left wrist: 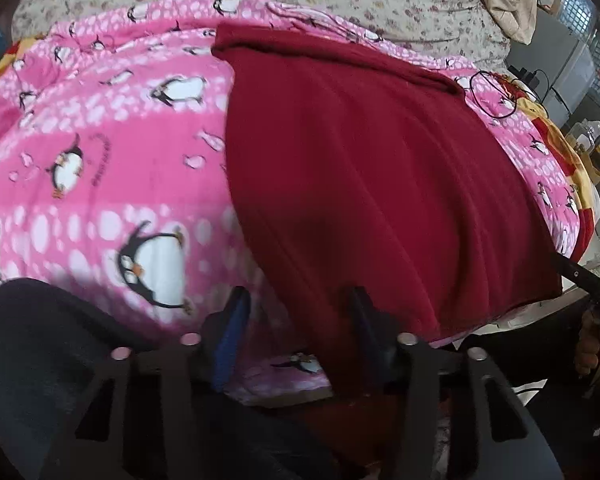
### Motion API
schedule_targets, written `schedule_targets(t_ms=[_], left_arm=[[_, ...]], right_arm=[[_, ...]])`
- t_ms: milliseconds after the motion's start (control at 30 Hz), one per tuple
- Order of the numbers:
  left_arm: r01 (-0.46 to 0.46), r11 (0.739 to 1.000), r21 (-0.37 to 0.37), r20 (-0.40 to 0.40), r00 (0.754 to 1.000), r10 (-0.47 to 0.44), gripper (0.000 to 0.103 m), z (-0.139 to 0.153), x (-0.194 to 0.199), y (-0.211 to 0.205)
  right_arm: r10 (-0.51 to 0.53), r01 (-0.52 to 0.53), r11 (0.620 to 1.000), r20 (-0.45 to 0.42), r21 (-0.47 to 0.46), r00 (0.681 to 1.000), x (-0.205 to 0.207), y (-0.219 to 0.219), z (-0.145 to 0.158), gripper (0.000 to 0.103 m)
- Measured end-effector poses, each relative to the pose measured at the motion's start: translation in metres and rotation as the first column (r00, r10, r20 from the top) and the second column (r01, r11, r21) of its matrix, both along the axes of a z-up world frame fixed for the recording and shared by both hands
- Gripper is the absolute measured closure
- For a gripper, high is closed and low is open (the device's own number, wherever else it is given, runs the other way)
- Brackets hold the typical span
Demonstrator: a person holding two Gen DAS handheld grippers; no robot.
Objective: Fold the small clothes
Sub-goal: 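Grasp the sweater hem with both grippers and lift it, then carry the held hem over toward the collar and lower it with both grippers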
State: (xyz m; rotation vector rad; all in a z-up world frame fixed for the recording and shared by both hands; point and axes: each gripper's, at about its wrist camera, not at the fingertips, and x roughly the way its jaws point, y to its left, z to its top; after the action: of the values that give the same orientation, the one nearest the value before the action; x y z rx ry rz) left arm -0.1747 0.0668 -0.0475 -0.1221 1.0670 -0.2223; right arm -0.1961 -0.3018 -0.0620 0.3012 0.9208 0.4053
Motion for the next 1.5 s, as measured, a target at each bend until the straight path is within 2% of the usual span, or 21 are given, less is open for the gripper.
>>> schedule_targets(t_ms=[100,267,400,467,500,533,567,633,700,767,900,967,1067,1167,1200,1267,1400,1467,1500], left_arm=[[-0.002,0.998,-0.059,0.001,1.0,0.003,0.071,-0.002,0.003,0.0],[-0.007,0.996,-0.091,-0.025,1.0,0.005,0.072,-0.009,0.008,0.001],[-0.006,0.995,-0.102,-0.035,0.999,0.002,0.068,-0.011,0.01,0.0],[-0.002,0.994,-0.108,-0.032,0.999,-0.002,0.071,-0.011,0.008,0.0],[-0.007,0.993,-0.12,-0.024,1.0,0.004,0.091,-0.009,0.006,0.003],[-0.006,0.991,-0.135,-0.019,1.0,0.004,0.103,-0.007,0.005,0.005],[-0.007,0.989,-0.15,-0.017,1.0,0.004,0.103,-0.005,0.005,0.007],[0.01,0.984,-0.18,0.011,1.0,-0.008,0.103,0.004,0.0,0.009],[0.038,0.984,-0.175,0.063,0.998,-0.027,0.103,0.02,-0.008,0.009],[0.046,0.983,-0.18,0.121,0.992,-0.025,0.103,0.04,-0.018,0.014],[0.078,0.962,-0.261,0.271,0.963,-0.004,0.103,0.096,-0.04,0.037],[0.117,0.947,-0.298,0.354,0.935,-0.004,0.103,0.123,-0.055,0.049],[0.208,0.923,-0.324,0.477,0.878,-0.031,0.103,0.158,-0.082,0.053],[0.235,0.913,-0.333,0.542,0.84,-0.019,0.103,0.172,-0.089,0.052],[0.223,0.911,-0.346,0.544,0.839,0.002,0.103,0.172,-0.083,0.052],[0.161,0.916,-0.368,0.508,0.859,0.053,0.103,0.167,-0.06,0.054],[0.042,0.901,-0.432,0.402,0.903,0.15,0.103,0.148,0.011,0.057],[0.011,0.909,-0.416,0.379,0.911,0.162,0.103,0.139,0.043,0.055],[-0.002,0.925,-0.38,0.375,0.914,0.156,0.103,0.134,0.065,0.051]], right_arm=[[0.004,-0.004,1.0,-0.038,-0.009,0.999,0.006,0.003,-0.009,0.034],[0.06,-0.059,0.998,-0.085,0.018,0.995,0.008,0.011,-0.019,0.034],[0.051,-0.047,0.998,-0.108,0.037,0.993,0.011,0.01,-0.026,0.035],[0.037,-0.028,0.997,-0.119,0.072,0.992,0.012,0.006,-0.027,0.041],[0.036,-0.026,0.996,-0.117,0.085,0.992,0.012,0.004,-0.026,0.054],[0.043,-0.032,0.995,-0.116,0.093,0.992,0.012,0.004,-0.025,0.084],[0.053,-0.043,0.995,-0.116,0.094,0.992,0.012,0.004,-0.024,0.094],[0.073,-0.067,0.996,-0.096,0.067,0.993,0.01,0.008,-0.019,0.095],[0.097,-0.093,0.993,-0.049,0.069,0.994,0.005,0.008,-0.007,0.096],[0.105,-0.108,0.99,0.04,0.093,0.994,-0.001,0.006,0.016,0.096],[0.07,-0.106,0.983,0.226,0.153,0.972,-0.023,-0.013,0.065,0.097],[0.064,-0.115,0.98,0.292,0.161,0.954,-0.033,-0.02,0.086,0.097],[0.08,-0.168,0.97,0.419,0.177,0.904,-0.057,-0.027,0.128,0.097],[0.072,-0.198,0.96,0.507,0.2,0.859,-0.077,-0.04,0.161,0.097],[0.06,-0.2,0.956,0.523,0.216,0.85,-0.079,-0.045,0.168,0.097],[0.036,-0.177,0.959,0.522,0.223,0.852,-0.07,-0.046,0.174,0.097],[-0.029,-0.09,0.969,0.47,0.23,0.882,-0.023,-0.047,0.166,0.097],[-0.07,-0.042,0.967,0.426,0.25,0.902,0.014,-0.047,0.158,0.097],[-0.097,-0.01,0.965,0.392,0.261,0.915,0.037,-0.046,0.152,0.097]])
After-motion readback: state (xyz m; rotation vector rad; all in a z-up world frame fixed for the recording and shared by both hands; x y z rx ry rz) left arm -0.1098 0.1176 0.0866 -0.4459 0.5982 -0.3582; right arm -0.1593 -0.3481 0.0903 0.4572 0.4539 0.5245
